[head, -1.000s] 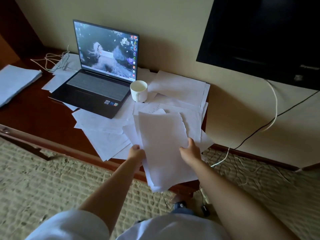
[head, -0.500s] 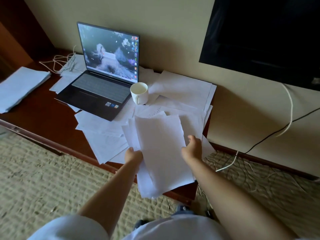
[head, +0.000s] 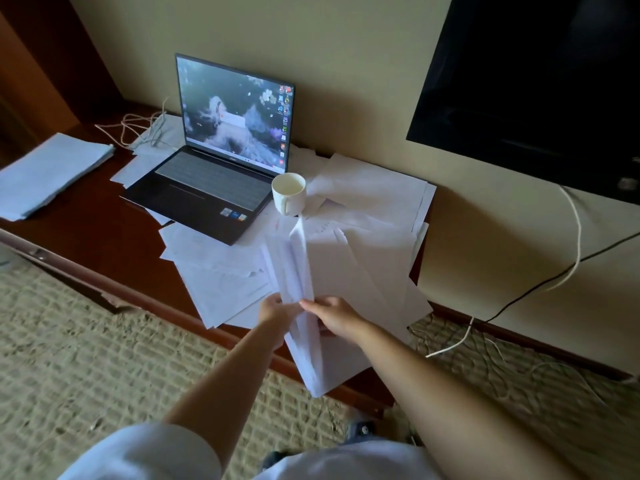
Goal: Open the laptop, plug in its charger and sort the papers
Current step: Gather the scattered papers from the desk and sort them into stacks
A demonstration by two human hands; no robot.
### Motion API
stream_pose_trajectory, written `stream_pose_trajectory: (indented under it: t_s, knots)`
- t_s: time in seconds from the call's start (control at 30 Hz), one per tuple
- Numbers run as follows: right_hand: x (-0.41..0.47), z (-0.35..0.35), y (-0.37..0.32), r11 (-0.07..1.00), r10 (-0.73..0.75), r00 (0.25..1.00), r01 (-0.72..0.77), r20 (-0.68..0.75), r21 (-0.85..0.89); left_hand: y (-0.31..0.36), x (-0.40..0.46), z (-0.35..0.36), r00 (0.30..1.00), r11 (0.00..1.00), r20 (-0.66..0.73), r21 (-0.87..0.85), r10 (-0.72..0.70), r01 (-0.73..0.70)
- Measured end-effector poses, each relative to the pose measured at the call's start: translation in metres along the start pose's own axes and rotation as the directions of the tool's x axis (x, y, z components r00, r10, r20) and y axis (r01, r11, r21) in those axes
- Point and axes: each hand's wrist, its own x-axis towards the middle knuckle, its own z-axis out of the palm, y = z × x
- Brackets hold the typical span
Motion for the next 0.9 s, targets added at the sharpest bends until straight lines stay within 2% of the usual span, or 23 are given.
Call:
stream_pose_trajectory:
  t_s: [0.1, 0.2, 0.23, 0.27, 0.3, 0.37, 0.4, 0.43, 0.47, 0.57, 0.63, 0.7, 0.8, 0.9]
  knots:
    - [-0.006, -0.004, -0.003, 1.000, 0.005, 0.998, -0.003, -0.069, 0.022, -0.005, 0.004, -0.002, 1.000, 1.000, 0.007, -0.027, 0.005, -0.005]
    - [-0.011, -0.014, -0.007, 0.968, -0.034, 0.953, -0.043, -0.301, -0.247, -0.009, 0.006, -0.005, 1.000, 0.996, -0.012, -0.084, -0.015, 0.014]
    - [-0.014, -0.015, -0.014, 0.953, -0.082, 0.933, -0.030, -0.350, -0.302, -0.010, 0.006, -0.007, 1.000, 0.995, -0.019, -0.099, -0.019, 0.017]
    - [-0.016, -0.017, -0.021, 0.959, -0.125, 0.917, 0.013, -0.379, -0.283, -0.009, 0.004, -0.008, 0.999, 0.994, -0.027, -0.107, -0.020, 0.017]
    - [-0.019, -0.019, -0.031, 0.979, -0.156, 0.905, 0.088, -0.396, -0.185, -0.008, 0.003, -0.009, 0.999, 0.995, -0.032, -0.103, -0.019, 0.016]
    - [-0.023, -0.026, -0.047, 0.963, -0.098, 0.893, 0.197, -0.440, 0.185, -0.007, 0.001, -0.010, 0.999, 0.998, -0.051, -0.065, -0.014, 0.010]
    - [-0.023, -0.033, -0.049, 0.925, -0.033, 0.887, 0.202, -0.461, 0.322, -0.005, 0.001, -0.010, 0.998, 0.998, -0.061, -0.069, -0.016, 0.012]
    - [-0.022, -0.040, -0.047, 0.907, 0.027, 0.886, 0.173, -0.463, 0.384, -0.003, 0.002, -0.011, 0.998, 0.996, -0.065, -0.087, -0.017, 0.012]
    - [-0.019, -0.046, -0.040, 0.930, 0.073, 0.884, 0.107, -0.461, 0.352, -0.002, 0.004, -0.010, 0.998, 0.994, -0.053, -0.104, -0.027, 0.022]
    - [-0.019, -0.058, -0.012, 0.991, 0.133, 0.879, -0.117, -0.458, 0.064, -0.003, 0.011, -0.010, 0.992, 0.981, -0.048, -0.163, -0.119, 0.109]
    - [-0.019, -0.061, 0.003, 0.989, 0.103, 0.893, -0.138, -0.437, -0.050, -0.004, 0.012, -0.009, 0.987, 0.944, -0.010, -0.291, -0.163, 0.153]
    - [-0.016, -0.064, 0.012, 0.979, 0.070, 0.904, -0.143, -0.422, -0.146, -0.004, 0.016, -0.007, 0.989, 0.920, 0.057, -0.363, -0.136, 0.148]
    - [-0.008, -0.067, 0.022, 0.932, 0.045, 0.908, -0.189, -0.417, -0.310, 0.001, 0.015, -0.005, 0.991, 0.918, 0.074, -0.376, -0.109, 0.129]
    - [-0.002, -0.068, 0.026, 0.877, 0.001, 0.912, -0.198, -0.411, -0.438, 0.003, 0.015, -0.001, 0.995, 0.946, -0.018, -0.313, -0.095, 0.085]
